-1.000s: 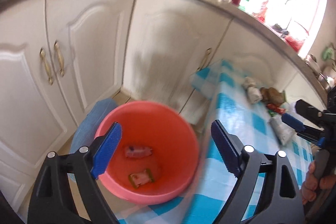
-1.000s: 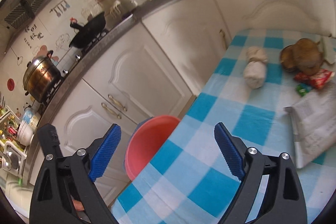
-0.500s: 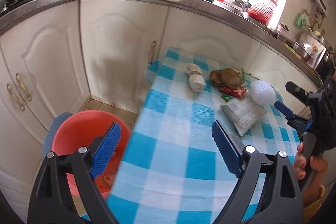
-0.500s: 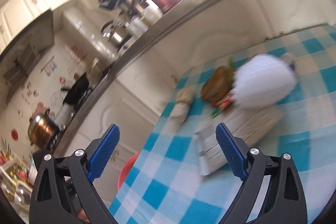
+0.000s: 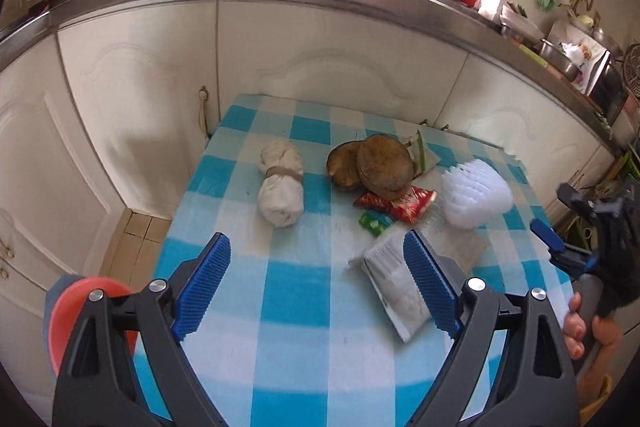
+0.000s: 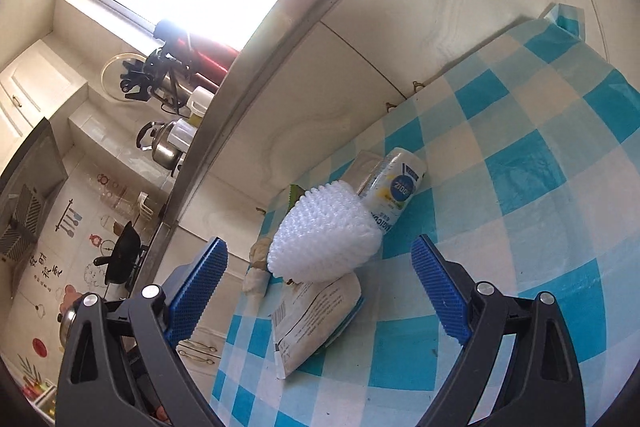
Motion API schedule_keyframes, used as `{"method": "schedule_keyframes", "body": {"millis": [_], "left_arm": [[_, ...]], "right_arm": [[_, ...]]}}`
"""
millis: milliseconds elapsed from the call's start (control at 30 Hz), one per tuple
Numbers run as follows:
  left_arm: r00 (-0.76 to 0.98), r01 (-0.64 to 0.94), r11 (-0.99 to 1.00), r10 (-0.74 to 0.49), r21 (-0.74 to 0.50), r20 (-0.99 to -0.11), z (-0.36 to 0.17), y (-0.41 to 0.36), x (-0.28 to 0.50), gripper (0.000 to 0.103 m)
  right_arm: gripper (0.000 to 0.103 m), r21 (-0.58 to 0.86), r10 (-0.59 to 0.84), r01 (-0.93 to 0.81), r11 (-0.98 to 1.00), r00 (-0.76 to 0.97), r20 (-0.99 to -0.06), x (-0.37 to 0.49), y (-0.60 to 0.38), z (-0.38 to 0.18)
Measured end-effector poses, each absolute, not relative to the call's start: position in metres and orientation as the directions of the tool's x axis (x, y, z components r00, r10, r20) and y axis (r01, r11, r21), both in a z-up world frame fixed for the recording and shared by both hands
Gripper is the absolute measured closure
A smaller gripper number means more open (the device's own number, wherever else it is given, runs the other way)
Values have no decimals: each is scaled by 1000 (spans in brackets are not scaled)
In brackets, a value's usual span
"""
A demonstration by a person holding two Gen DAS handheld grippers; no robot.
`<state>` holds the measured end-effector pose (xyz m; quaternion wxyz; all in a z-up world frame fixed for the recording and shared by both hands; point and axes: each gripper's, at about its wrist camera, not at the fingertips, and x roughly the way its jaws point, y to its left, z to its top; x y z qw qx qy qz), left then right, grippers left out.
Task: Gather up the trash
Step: 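Move both tools back over the table toward the cloth bundle and scrubber, then grasp the cloth-wrapped bundle with the left tool while the right tool grasps the white scrubber ball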
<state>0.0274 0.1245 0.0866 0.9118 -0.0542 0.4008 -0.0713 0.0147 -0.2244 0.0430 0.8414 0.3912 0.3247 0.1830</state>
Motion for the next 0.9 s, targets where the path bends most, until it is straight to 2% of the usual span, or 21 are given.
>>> {"method": "schedule_keyframes", "body": {"millis": [400,533,700,767,900], "left_arm": [[611,28,994,-103,-109,-785,40,116,120,15],[597,3,994,-86,-105,-798,30,119,136,34],[583,-8,995,-79,-103,-808,20,119,143,53],[589,-2,994,-86,-108,-804,19,117,141,65],[589,40,991,-125,-125,-798,18,105,130,65]], "right_arm": [[11,784,602,-62,618,679,-420,29,-218,30],[11,774,609,-71,629,664,-433,31,-211,29],[11,766,604,-63,640,657,-450,34,-210,27],[11,769,607,-62,636,654,-450,35,-210,26],[11,766,608,-63,640,651,-454,35,-209,25]]}}
